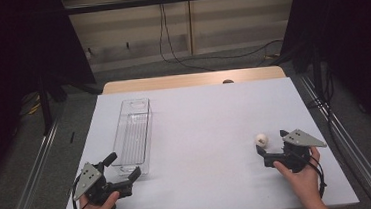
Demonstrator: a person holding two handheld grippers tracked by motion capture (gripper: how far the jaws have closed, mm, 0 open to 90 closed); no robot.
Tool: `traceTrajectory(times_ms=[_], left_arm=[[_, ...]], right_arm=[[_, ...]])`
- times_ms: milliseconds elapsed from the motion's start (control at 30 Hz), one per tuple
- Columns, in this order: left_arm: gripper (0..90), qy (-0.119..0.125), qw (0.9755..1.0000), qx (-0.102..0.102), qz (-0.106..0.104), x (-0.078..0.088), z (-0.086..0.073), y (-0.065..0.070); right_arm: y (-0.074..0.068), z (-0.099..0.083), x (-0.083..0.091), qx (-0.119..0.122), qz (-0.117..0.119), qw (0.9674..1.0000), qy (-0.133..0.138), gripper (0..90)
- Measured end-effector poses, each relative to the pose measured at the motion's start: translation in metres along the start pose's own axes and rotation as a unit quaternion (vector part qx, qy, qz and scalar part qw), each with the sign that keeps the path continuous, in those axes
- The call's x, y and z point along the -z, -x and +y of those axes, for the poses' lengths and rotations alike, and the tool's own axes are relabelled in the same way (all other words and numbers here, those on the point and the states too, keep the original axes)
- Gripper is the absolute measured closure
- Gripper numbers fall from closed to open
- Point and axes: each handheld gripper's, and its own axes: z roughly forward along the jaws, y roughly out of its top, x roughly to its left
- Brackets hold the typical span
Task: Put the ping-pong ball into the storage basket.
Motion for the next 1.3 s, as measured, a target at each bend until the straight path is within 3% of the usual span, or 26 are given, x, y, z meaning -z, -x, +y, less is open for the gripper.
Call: traceTrajectory(times_ms=[533,567,600,767,1300], left_arm=[[2.1,0.001,1.0,0.005,-0.001,0.0,0.0,0.0],[2.1,-0.008,0.9999,-0.009,-0.002,0.001,0.0,-0.001],[2.1,0.002,1.0,0.004,-0.002,-0.001,0.0,0.001],[2.1,-0.001,1.0,-0.001,-0.002,0.0,0.0,0.001],[2.1,0.0,1.0,-0.003,-0.003,-0.001,0.0,0.001]], right_arm=[[0.003,0.006,-0.022,0.009,-0.008,0.9988,-0.047,9.4],[0.003,0.007,-0.024,0.011,-0.011,0.9986,-0.05,10.4],[0.003,0.007,-0.025,0.01,-0.012,0.9985,-0.053,11.2],[0.002,0.006,-0.031,0.012,-0.013,0.997,-0.075,16.8],[0.005,0.005,-0.036,-0.006,-0.006,0.9953,-0.097,31.0]])
